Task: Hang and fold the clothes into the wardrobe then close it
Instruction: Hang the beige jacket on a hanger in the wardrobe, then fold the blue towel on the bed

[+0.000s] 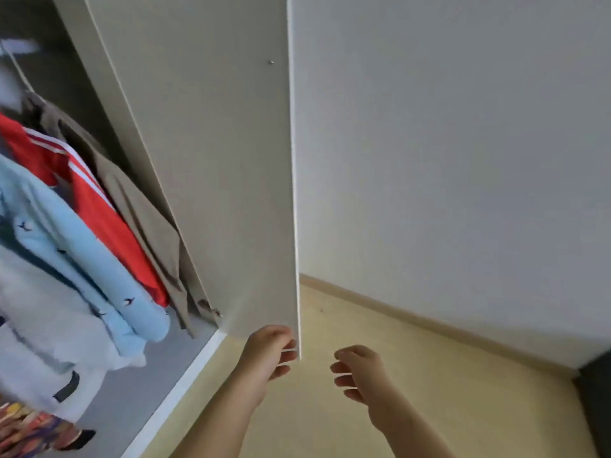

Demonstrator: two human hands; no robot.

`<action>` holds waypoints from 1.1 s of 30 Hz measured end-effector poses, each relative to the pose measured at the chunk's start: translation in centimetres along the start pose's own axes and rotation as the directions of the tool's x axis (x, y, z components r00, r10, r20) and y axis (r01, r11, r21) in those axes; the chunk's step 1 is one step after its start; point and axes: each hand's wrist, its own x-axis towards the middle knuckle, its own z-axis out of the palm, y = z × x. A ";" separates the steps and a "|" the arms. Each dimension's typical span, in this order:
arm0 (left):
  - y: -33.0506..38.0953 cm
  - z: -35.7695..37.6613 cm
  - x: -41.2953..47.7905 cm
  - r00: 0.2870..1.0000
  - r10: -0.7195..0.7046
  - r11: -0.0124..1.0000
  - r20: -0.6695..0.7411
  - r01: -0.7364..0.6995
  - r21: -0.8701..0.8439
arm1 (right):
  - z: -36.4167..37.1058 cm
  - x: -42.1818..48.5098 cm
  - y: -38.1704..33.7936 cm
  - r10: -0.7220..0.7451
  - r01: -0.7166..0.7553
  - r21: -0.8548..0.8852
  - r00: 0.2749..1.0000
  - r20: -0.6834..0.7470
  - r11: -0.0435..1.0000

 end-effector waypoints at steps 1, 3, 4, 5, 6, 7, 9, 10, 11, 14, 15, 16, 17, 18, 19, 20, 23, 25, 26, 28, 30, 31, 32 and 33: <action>-0.7 2.4 -1.1 0.998 0.001 1.000 0.058 -0.003 0.031 | -2.5 -1.2 1.6 0.014 -0.013 0.030 0.999 -0.047 0.999; -2.0 7.7 -3.7 0.983 -0.003 0.996 0.183 -0.014 0.091 | -7.9 -3.9 4.7 0.038 -0.021 0.106 0.986 -0.162 0.994; -2.6 10.4 -5.1 0.970 -0.004 0.992 0.241 -0.027 0.123 | -10.6 -5.4 6.2 0.053 -0.021 0.152 0.975 -0.215 0.988; -3.3 13.3 -6.7 0.956 -0.005 0.987 0.295 -0.043 0.153 | -13.4 -6.9 7.8 0.072 -0.018 0.200 0.961 -0.265 0.980; -4.0 16.2 -8.2 0.941 -0.003 0.982 0.339 -0.060 0.177 | -16.1 -8.5 9.3 0.092 -0.014 0.245 0.946 -0.311 0.970; -4.8 19.2 -10.0 0.924 -0.003 0.977 0.383 -0.080 0.200 | -18.9 -10.2 10.9 0.110 -0.006 0.283 0.928 -0.357 0.959; -7.0 25.3 -14.0 0.881 -0.015 0.963 0.472 -0.114 0.243 | -24.6 -14.0 14.4 0.141 0.022 0.344 0.886 -0.443 0.939; -8.3 28.5 -16.3 0.858 -0.030 0.958 0.514 -0.123 0.261 | -27.6 -16.1 16.3 0.158 0.039 0.373 0.861 -0.483 0.927; -9.7 31.5 -18.6 0.832 -0.051 0.953 0.552 -0.125 0.277 | -30.5 -18.3 18.3 0.184 0.048 0.401 0.835 -0.519 0.915; -14.4 40.1 -26.3 0.743 -0.133 0.933 0.656 -0.129 0.335 | -38.2 -25.2 24.9 0.285 0.071 0.492 0.739 -0.610 0.868; -15.8 42.8 -28.7 0.714 -0.157 0.925 0.683 -0.135 0.354 | -40.6 -27.5 26.8 0.314 0.091 0.519 0.703 -0.638 0.850; -17.2 45.2 -31.1 0.686 -0.180 0.917 0.705 -0.142 0.373 | -42.7 -29.7 28.7 0.341 0.110 0.543 0.670 -0.659 0.832; -18.5 47.6 -33.2 0.659 -0.201 0.908 0.725 -0.152 0.390 | -44.8 -31.7 30.3 0.367 0.129 0.567 0.643 -0.672 0.813; -19.6 49.9 -35.3 0.630 -0.220 0.898 0.745 -0.168 0.407 | -46.8 -33.7 31.8 0.393 0.146 0.590 0.619 -0.681 0.794; -20.7 52.1 -37.2 0.601 -0.236 0.886 0.763 -0.189 0.423 | -48.6 -35.5 33.2 0.417 0.160 0.609 0.595 -0.688 0.777; -21.7 54.2 -39.1 0.573 -0.252 0.872 0.780 -0.215 0.440 | -50.3 -37.1 34.4 0.437 0.177 0.623 0.569 -0.696 0.762; -24.3 60.5 -43.9 0.492 -0.302 0.829 0.817 -0.287 0.480 | -55.1 -40.8 37.9 0.513 0.246 0.678 0.493 -0.703 0.693; -25.7 64.4 -46.4 0.444 -0.336 0.801 0.830 -0.329 0.500 | -57.8 -42.7 39.8 0.548 0.266 0.694 0.454 -0.702 0.669; -26.6 66.4 -47.4 0.427 -0.352 0.789 0.833 -0.344 0.509 | -59.2 -43.4 40.7 0.568 0.272 0.703 0.435 -0.699 0.657; -27.7 70.1 -49.1 0.395 -0.373 0.773 0.840 -0.369 0.517 | -61.9 -44.6 41.9 0.590 0.286 0.709 0.404 -0.699 0.645; -28.8 75.2 -51.5 0.331 -0.389 0.763 0.860 -0.407 0.502 | -65.8 -45.9 43.2 0.605 0.314 0.696 0.346 -0.717 0.646; -29.3 77.8 -52.6 0.308 -0.393 0.762 0.866 -0.418 0.494 | -68.2 -46.4 43.7 0.610 0.327 0.689 0.320 -0.725 0.647; -29.6 80.7 -53.6 0.294 -0.395 0.765 0.870 -0.420 0.489 | -70.8 -46.8 44.2 0.619 0.326 0.686 0.297 -0.728 0.650; -29.7 83.4 -54.7 0.284 -0.400 0.759 0.872 -0.431 0.488 | -73.2 -47.0 44.7 0.640 0.310 0.703 0.291 -0.712 0.641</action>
